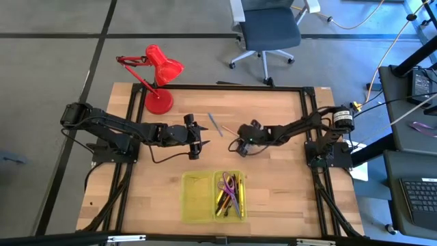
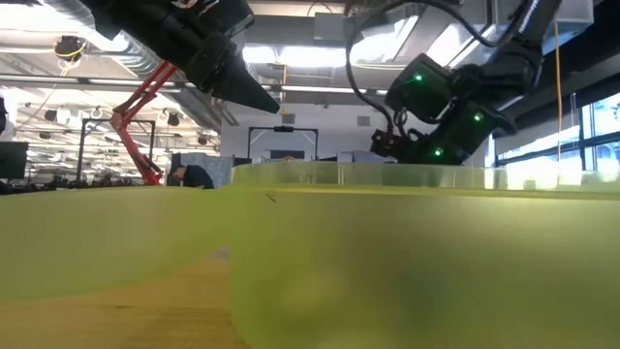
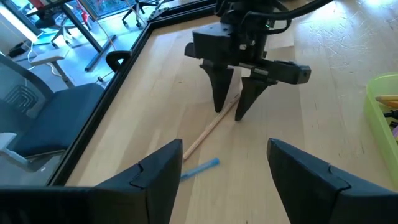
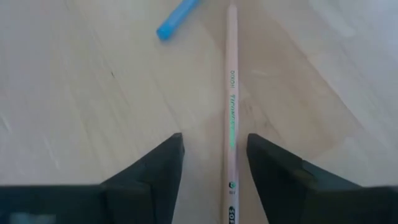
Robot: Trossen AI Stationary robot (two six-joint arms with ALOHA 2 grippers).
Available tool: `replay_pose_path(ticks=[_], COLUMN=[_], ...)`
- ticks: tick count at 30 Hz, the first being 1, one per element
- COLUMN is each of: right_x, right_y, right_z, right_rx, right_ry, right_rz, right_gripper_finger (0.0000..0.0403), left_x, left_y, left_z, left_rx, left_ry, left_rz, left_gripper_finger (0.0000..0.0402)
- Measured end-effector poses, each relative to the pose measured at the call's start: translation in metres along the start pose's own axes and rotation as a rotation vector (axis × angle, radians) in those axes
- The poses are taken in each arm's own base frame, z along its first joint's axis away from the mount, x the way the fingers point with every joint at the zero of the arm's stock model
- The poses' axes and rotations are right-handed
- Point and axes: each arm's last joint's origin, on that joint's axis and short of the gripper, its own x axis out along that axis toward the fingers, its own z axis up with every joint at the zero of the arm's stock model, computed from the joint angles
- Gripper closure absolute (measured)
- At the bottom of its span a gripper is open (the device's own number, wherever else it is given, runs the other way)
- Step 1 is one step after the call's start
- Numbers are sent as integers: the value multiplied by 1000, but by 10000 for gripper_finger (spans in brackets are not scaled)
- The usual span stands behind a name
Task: Pick & place school supplies into a supply box
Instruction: Put the pink pencil into the yellow supply box
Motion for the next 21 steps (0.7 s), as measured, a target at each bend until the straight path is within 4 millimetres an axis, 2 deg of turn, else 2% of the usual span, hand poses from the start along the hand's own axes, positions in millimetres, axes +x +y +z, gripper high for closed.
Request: replay_pose_path(ticks=[7,15,21], right_x=[-2,-4,-8], right_y=[2,8,19], right_z=[-14,-23,-30], right_rx=[17,50,47], right_ry=[-67,-104,-122], right_rz=[23,22,-16], right_gripper_finger=[218,238,239], left_x=[0,0,0], left_y=[0,0,0], left_z=[0,0,0], left_rx=[-1,-1,-1], left_ry=[0,1,1], left_rz=[0,0,0], left_gripper_finger=[177,174,177])
